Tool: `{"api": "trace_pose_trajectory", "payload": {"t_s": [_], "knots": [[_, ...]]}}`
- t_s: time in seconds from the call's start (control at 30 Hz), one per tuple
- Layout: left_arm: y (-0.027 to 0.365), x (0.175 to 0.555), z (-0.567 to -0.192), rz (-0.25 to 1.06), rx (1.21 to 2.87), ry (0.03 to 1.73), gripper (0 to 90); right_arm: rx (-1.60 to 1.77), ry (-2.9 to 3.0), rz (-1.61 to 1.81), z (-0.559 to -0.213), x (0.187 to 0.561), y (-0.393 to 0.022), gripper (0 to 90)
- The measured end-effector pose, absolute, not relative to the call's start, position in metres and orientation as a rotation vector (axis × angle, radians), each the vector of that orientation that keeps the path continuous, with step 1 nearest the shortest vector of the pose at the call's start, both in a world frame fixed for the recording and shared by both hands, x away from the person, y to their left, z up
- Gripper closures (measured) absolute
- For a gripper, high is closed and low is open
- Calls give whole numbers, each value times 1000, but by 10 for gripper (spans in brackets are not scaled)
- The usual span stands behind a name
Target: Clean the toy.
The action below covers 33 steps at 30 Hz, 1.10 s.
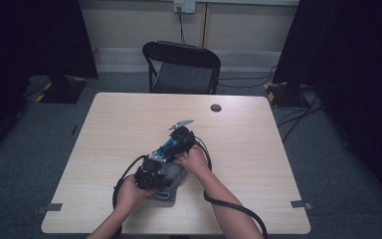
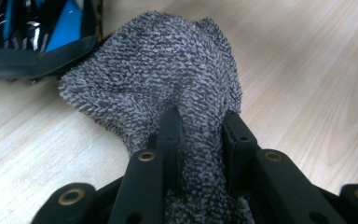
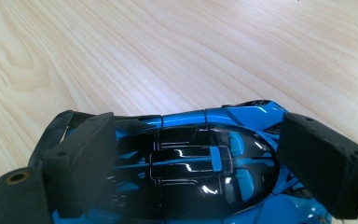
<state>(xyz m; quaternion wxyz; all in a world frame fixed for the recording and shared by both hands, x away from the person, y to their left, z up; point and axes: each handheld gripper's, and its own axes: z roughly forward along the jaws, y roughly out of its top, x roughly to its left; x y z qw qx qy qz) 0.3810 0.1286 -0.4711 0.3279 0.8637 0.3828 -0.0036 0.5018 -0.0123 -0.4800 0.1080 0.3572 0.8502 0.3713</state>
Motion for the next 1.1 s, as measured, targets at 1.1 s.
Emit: {"api": "trace_pose_trajectory", "payload": {"t_s": [1.1], "knots": [[131,352,-475,247,2361,959,590,1041,2503,1101,-480,502,-13,116]]}}
